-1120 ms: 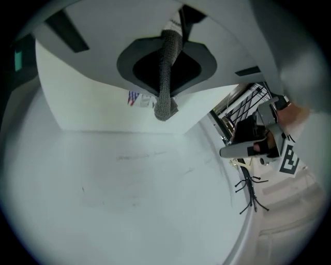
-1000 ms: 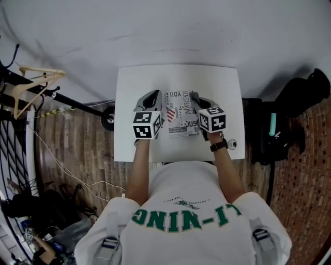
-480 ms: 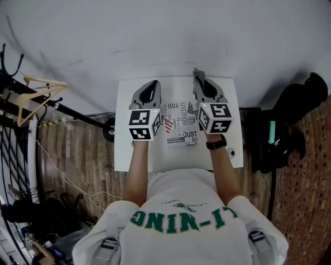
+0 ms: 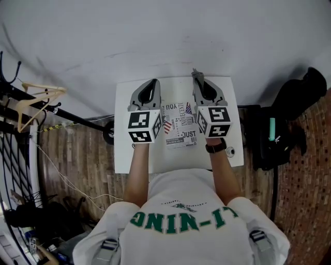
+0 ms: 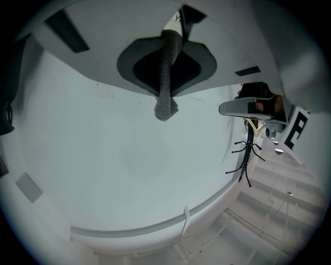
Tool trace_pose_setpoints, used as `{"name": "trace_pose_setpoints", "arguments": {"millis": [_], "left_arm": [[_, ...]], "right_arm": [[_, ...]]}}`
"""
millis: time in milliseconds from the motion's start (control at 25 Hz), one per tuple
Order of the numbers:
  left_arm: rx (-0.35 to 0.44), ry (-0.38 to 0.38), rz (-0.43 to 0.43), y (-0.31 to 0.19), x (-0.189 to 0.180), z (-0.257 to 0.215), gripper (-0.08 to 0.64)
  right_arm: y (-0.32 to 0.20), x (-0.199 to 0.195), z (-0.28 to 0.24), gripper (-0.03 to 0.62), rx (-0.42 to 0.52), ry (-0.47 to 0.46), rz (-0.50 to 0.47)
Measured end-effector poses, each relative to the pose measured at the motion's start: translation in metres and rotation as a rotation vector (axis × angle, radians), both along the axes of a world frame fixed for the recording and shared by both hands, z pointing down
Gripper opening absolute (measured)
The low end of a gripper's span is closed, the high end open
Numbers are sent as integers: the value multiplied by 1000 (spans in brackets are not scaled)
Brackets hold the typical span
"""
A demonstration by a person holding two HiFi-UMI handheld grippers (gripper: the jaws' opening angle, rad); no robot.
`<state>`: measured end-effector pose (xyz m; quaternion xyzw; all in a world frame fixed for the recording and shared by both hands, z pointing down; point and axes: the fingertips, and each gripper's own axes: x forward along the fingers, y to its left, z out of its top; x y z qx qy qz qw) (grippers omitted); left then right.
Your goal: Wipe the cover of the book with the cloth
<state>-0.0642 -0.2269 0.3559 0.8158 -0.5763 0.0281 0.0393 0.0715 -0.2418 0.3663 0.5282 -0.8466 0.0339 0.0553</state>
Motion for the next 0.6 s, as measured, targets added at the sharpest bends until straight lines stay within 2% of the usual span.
{"name": "trace_pose_setpoints", "arguments": {"millis": [600], "left_arm": [[-75, -2, 21, 23, 2, 40, 14]], "right_arm": [[28, -11, 25, 43, -47, 21, -21]]}}
